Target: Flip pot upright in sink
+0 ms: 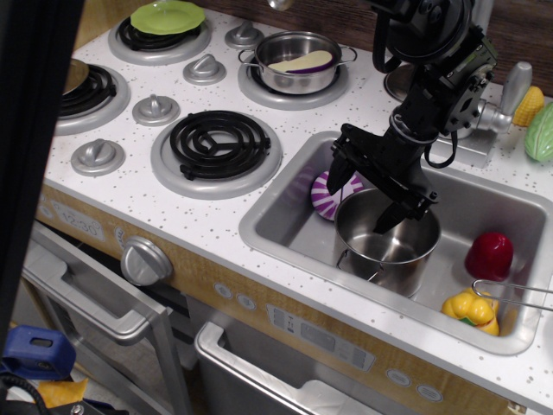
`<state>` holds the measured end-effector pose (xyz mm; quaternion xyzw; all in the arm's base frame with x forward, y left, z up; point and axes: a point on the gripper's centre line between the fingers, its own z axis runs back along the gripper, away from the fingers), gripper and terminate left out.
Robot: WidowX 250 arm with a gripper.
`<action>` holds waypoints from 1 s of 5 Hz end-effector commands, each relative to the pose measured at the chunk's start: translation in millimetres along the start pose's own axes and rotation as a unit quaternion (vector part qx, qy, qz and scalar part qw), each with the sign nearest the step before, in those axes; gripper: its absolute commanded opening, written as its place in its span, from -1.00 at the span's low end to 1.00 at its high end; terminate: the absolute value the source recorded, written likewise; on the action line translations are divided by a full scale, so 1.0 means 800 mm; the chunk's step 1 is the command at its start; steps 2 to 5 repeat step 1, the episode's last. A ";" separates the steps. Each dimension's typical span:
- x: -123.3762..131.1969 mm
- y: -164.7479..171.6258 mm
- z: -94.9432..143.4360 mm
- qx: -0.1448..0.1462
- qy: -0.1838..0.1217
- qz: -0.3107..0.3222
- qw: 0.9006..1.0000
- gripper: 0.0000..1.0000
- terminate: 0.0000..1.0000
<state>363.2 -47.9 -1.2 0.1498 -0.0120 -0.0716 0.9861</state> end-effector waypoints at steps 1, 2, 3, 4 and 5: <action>0.014 0.014 0.041 -0.003 -0.046 0.014 0.999 1.00 1.00; 0.014 0.014 0.041 -0.003 -0.046 0.014 0.999 1.00 1.00; 0.014 0.014 0.041 -0.003 -0.046 0.014 0.999 1.00 1.00; 0.014 0.014 0.041 -0.003 -0.046 0.014 0.999 1.00 1.00; 0.014 0.014 0.041 -0.003 -0.046 0.014 0.999 1.00 1.00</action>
